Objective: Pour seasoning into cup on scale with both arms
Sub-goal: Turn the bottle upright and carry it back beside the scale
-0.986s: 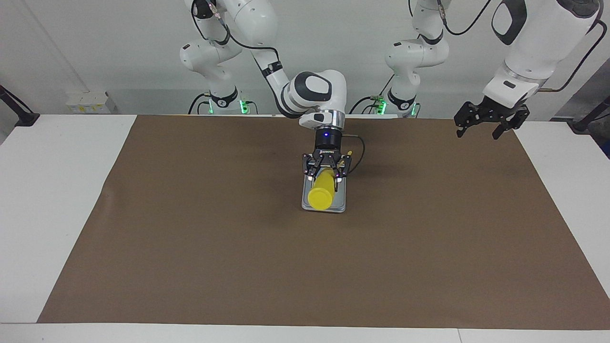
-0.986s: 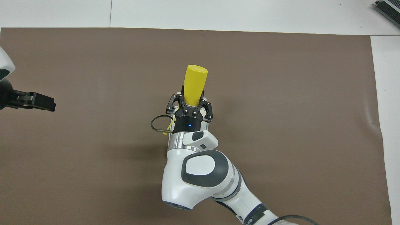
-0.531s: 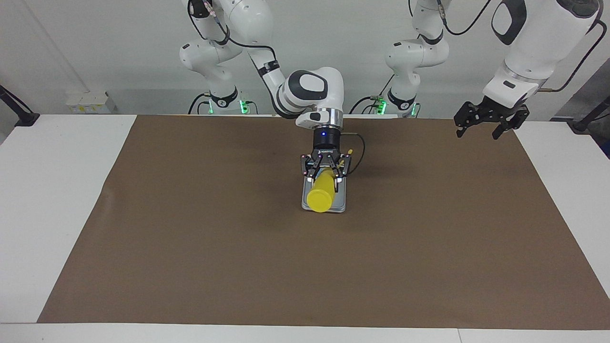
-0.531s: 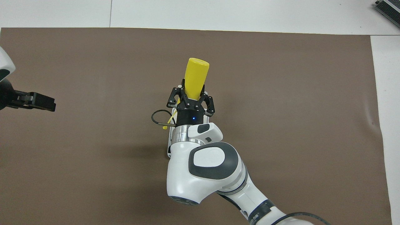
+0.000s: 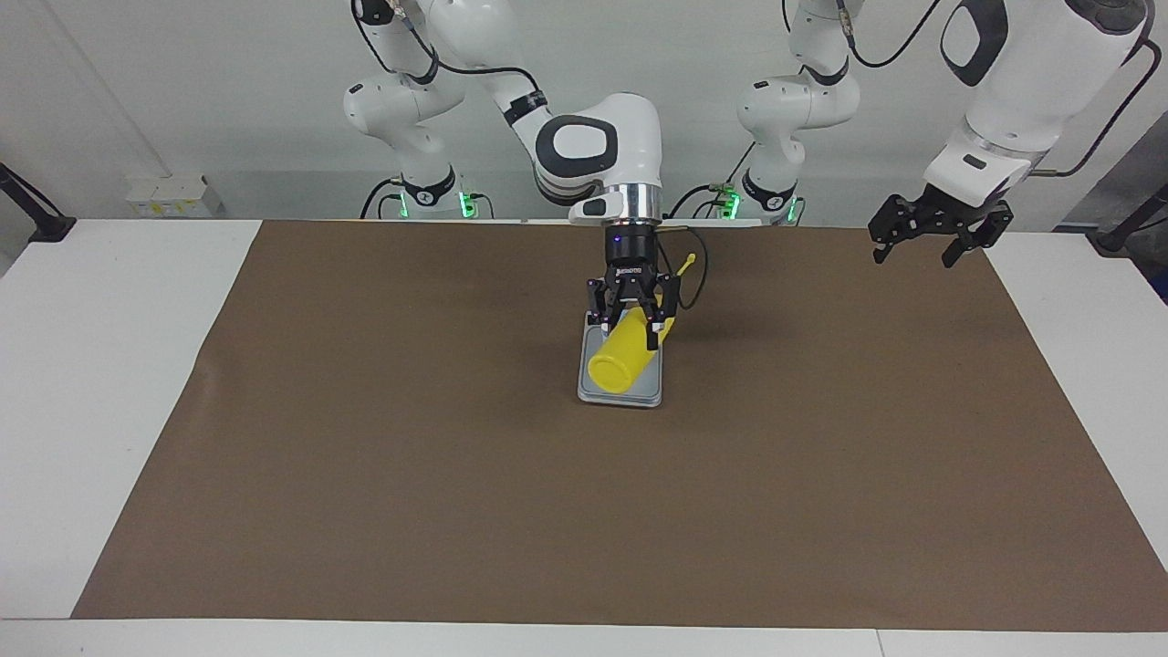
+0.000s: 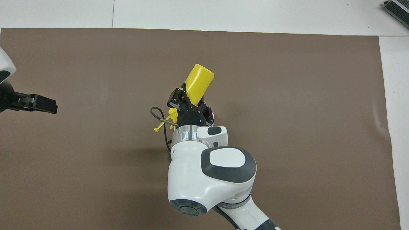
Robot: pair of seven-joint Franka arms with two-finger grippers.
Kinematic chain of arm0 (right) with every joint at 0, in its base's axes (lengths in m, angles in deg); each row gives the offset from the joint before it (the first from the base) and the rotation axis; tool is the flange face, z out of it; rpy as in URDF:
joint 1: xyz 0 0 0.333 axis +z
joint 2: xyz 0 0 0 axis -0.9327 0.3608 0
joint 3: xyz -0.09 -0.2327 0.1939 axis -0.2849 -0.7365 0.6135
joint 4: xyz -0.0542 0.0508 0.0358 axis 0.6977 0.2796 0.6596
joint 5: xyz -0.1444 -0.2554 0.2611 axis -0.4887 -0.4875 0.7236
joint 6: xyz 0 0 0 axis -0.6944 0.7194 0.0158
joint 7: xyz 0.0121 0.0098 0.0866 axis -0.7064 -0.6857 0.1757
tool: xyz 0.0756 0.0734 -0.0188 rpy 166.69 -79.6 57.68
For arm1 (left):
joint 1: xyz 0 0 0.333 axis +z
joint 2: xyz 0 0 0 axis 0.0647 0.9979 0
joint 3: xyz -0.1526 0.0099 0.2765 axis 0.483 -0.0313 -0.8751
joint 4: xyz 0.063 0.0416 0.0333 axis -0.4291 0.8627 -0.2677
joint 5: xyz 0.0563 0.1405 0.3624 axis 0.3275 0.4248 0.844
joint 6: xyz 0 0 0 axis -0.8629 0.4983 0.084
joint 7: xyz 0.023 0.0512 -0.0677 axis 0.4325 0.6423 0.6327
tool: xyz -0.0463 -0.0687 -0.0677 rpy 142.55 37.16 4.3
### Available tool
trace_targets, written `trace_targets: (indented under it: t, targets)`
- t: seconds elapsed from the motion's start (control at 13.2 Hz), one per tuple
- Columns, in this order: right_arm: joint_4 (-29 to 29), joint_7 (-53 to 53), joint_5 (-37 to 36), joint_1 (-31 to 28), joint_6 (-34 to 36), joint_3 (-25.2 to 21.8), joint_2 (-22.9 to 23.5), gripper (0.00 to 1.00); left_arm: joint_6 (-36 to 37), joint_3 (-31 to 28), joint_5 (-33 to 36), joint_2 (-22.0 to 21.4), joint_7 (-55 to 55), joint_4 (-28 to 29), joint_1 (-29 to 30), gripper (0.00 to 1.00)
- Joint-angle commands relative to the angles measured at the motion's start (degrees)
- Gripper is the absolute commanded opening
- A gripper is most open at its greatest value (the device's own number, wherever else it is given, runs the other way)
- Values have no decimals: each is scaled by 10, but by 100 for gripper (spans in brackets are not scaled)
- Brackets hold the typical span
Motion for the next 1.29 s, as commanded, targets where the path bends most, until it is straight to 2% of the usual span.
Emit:
trace_targets:
  t: [0.0, 0.23, 0.68, 0.99, 1.21]
  targets:
    - [2, -4, 94, -12, -10, 4, -15, 0, -13, 5, -11, -15, -6, 16, 10, 100]
    - [4, 0, 201, -29, 5, 3, -27, 0, -21, 5, -12, -14, -5, 14, 10, 100]
    - [10, 13, 462, -84, 61, 2, -60, 0, -24, 4, -25, -11, -5, 10, 11, 100]
    - [1, 81, 717, -143, 93, 1, -71, 0, -23, 4, -23, -11, -9, 9, 11, 100]
    - [-16, 195, 867, -192, 137, 1, -79, 0, -20, 4, -22, -11, -9, 9, 11, 100]
